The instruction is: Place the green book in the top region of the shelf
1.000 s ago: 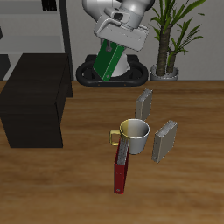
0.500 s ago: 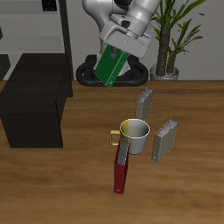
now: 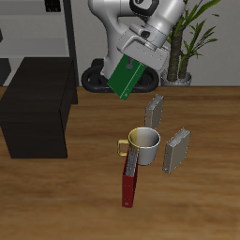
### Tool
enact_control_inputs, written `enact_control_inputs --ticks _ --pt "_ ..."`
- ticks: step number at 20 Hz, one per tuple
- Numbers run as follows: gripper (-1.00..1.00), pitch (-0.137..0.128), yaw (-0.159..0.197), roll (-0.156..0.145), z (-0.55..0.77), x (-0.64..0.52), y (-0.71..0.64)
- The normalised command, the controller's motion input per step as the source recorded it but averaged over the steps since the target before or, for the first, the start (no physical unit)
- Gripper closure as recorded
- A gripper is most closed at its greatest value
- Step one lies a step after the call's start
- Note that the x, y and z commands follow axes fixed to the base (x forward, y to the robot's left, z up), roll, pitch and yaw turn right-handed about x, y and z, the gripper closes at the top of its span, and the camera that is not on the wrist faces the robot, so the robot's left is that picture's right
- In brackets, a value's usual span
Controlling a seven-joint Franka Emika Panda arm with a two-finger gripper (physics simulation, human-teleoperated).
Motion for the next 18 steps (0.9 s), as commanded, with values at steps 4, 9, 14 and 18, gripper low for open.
enact_control_inputs --ticks 4,9,14,18 --pt "1.00 0.007 -0.007 -0.063 -0.21 -0.01 0.09" --pt "1.00 -0.061 -0.039 -0.111 0.06 0.02 -0.15" --pt "1.00 -0.038 -0.043 -0.128 -0.03 0.15 -0.21" --pt "1.00 -0.027 -0.025 -0.085 -0.09 0.15 -0.06"
